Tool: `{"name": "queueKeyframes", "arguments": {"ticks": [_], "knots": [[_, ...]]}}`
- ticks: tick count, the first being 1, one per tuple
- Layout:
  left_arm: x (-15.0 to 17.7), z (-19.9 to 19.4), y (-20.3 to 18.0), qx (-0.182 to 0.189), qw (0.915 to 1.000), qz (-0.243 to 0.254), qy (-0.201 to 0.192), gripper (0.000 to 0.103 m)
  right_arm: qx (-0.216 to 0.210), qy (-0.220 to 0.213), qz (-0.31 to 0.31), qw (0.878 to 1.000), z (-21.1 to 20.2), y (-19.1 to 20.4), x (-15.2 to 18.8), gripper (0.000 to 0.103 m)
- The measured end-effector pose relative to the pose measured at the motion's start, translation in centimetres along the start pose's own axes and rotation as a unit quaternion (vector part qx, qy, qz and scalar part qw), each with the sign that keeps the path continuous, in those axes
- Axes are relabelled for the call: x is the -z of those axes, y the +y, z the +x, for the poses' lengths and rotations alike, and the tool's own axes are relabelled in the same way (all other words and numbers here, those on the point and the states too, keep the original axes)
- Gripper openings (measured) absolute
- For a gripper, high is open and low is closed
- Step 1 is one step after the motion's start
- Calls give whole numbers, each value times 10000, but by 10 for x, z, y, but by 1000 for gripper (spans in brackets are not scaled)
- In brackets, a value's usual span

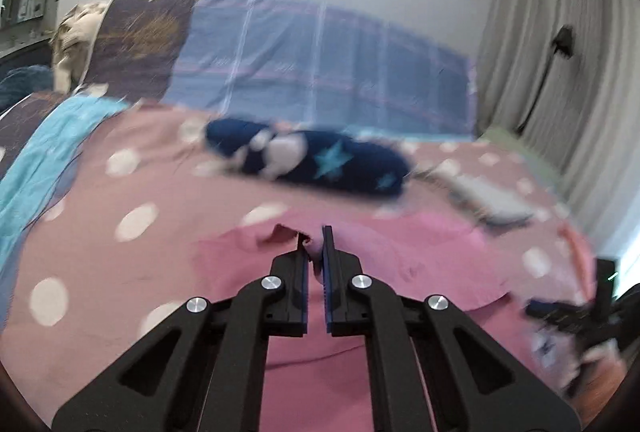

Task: Fold small clothes

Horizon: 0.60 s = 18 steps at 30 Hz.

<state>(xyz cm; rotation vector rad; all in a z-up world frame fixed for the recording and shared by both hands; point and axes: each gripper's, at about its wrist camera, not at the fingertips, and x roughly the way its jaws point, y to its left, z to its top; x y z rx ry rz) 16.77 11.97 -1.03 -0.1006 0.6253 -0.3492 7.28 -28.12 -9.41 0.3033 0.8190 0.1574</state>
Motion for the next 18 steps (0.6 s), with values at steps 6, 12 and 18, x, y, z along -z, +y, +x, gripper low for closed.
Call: {"name": "queueKeyframes", "arguments": {"ticks": [6, 12, 18], "knots": [[51, 34, 46, -607, 9938, -532, 771, 18, 199, 188, 22, 9996, 13, -2, 11, 57], [42, 28, 33, -314, 9973, -452, 480, 40, 332, 100, -170, 9993, 12, 4, 1, 57], [61, 66, -1, -129, 9958, -289, 853, 44, 1193, 6, -711, 9903, 33, 14, -7, 28]]}}
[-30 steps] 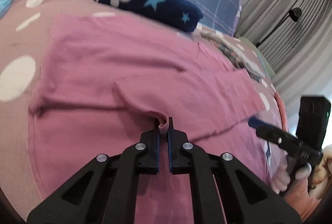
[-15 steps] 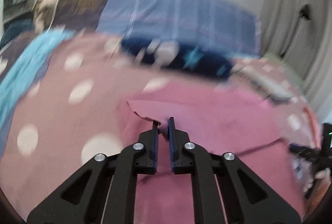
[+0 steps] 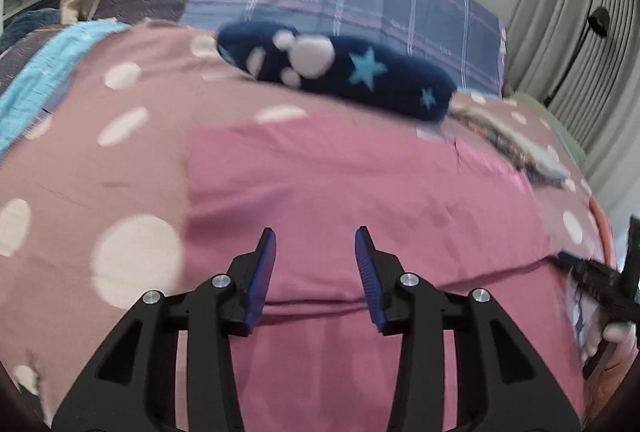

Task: Fold small clothes

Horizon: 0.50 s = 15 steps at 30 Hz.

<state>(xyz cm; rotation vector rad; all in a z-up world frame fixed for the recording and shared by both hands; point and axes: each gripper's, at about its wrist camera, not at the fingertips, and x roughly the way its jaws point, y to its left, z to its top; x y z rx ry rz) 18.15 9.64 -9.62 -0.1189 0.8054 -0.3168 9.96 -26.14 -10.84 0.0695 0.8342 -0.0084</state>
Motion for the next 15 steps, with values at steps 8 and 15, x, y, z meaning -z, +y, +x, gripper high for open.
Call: {"name": "queueKeyframes", "arguments": {"ticks": [8, 15], "knots": [[15, 20, -7, -125, 9991, 257, 319, 53, -987, 162, 1257, 9870, -3, -66, 19, 14], [18, 23, -17, -278, 9974, 543, 373, 63, -1569, -98, 1631, 9740, -13, -71, -35, 52]]}}
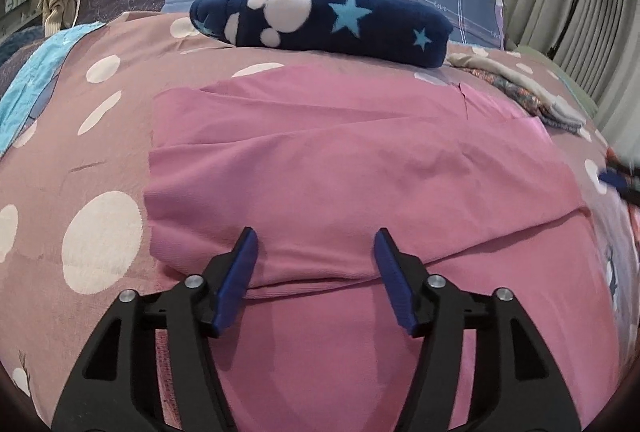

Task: Fold small clothes

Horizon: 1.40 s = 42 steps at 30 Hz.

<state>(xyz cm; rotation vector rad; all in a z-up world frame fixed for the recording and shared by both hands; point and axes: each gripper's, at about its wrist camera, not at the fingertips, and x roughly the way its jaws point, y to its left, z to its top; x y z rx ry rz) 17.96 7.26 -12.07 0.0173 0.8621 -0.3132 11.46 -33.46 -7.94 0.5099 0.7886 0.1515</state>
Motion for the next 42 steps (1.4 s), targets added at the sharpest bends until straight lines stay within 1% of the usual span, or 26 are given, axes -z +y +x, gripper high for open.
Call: {"name": "queueKeyframes", "arguments": {"ticks": [1, 6, 7, 8, 9, 12, 13, 15, 17, 18, 19, 20, 22, 23, 24, 25, 27, 28, 29, 30, 31, 33, 34, 36, 38, 42], "knots": [[0, 0, -1, -29, 10000, 31, 2, 63, -3, 62, 37, 10000, 11, 1, -11, 65], [0, 0, 1, 0, 10000, 4, -23, 64, 218, 444, 634, 9968, 94, -16, -59, 61], [0, 0, 1, 11, 10000, -6, -25, 63, 212, 521, 641, 9964, 106, -16, -63, 46], [0, 0, 1, 16, 10000, -10, -27, 63, 215, 580, 576, 9964, 114, -15, -64, 10], [0, 0, 1, 17, 10000, -9, -29, 63, 231, 625, 455, 9967, 118, -12, -66, 5], [-1, 0, 2, 41, 10000, -21, -28, 64, 693, 169, 74, 9974, 106, -7, -71, 3], [-1, 0, 3, 72, 10000, -37, -26, 65, 881, 176, 27, 9960, 110, -12, -70, 3], [-2, -1, 6, 187, 9997, -124, -35, 65, 772, 329, 167, 9963, 122, -30, -68, 3], [-5, -12, 15, 404, 9985, -336, -126, 65, 479, 244, 293, 9981, 115, -35, -68, 5], [-7, -19, 21, 531, 9973, -457, -217, 65, 533, 198, 299, 9979, 108, -35, -69, 7], [-11, -28, 29, 620, 9956, -591, -385, 65, 743, 123, 213, 9969, 97, -31, -68, 15], [-16, -37, 39, 583, 9942, -702, -569, 65, 875, 15, 35, 9962, 86, -23, -66, 16], [-35, -42, 71, 218, 9916, -995, -799, 65, 637, -53, -318, 9975, 68, -7, -58, 16], [-40, -39, 81, 137, 9911, -1073, -778, 65, 350, 1, -549, 9979, 59, 7, -51, 16], [-49, -25, 99, 118, 9905, -1238, -595, 67, 145, 58, -704, 9974, 54, 16, -46, 16], [-55, -4, 118, 296, 9877, -1510, -287, 67, -85, 148, -868, 9961, 53, 26, -39, 16], [-61, 29, 141, 416, 9774, -2073, 77, 65, -398, 427, -1108, 9921, 59, 42, -23, 16], [-63, 39, 146, 523, 9736, -2219, 87, 56, -403, 551, -1140, 9911, 65, 46, -16, 19], [-68, 42, 148, 638, 9714, -2286, -53, 37, -267, 687, -1151, 9906, 78, 46, -7, 19], [-76, 45, 148, 996, 9664, -2364, -174, 4, -136, 756, -1150, 9904, 87, 44, -5, 19], [-83, 42, 147, 1105, 9643, -2377, -366, 2, -15, 810, -1135, 9902, 96, 40, -1, 16], [-91, 27, 135, 685, 9773, -1820, -842, 3, -141, 587, -1111, 9920, 101, 31, 6, 13], [-92, 30, 130, 332, 9846, -1513, -812, 3, -213, 566, -1015, 9930, 100, 27, 5, 10], [-83, 52, 127, -29, 9914, -1287, -247, 3, -300, 569, -804, 9947, 100, 21, 2, 5], [-78, 55, 128, -70, 9912, -1312, -161, 5, -409, 583, -683, 9951, 102, 18, 1, 5], [-79, 4, 130, -124, 9859, -1544, -631, 19, -121, 437, -759, 9961, 86, 27, 7, 4]]}}
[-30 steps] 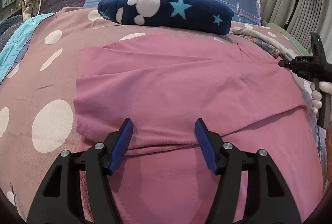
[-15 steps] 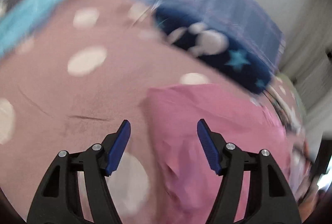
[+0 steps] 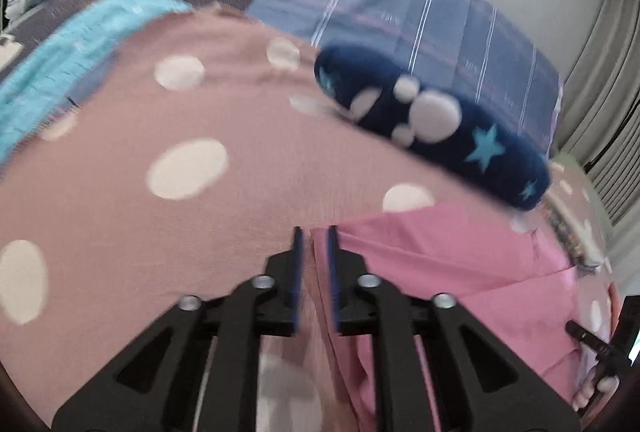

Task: Fold small clothes

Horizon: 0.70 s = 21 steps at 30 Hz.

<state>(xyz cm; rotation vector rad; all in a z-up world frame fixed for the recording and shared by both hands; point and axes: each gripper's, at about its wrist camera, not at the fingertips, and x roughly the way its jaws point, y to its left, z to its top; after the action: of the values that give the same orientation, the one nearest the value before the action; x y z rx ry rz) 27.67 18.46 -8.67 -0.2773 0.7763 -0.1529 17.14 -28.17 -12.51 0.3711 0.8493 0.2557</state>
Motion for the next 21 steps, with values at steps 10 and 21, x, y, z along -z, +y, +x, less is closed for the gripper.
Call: {"name": "queueKeyframes", "arguments": {"ticks": [10, 21], "knots": [[142, -75, -39, 74, 9861, 1517, 676, 53, 311, 147, -236, 9991, -65, 12, 78, 29], [235, -173, -15, 1582, 9741, 1201, 1077, 53, -544, 527, 407, 9963, -144, 6, 173, 36]]}}
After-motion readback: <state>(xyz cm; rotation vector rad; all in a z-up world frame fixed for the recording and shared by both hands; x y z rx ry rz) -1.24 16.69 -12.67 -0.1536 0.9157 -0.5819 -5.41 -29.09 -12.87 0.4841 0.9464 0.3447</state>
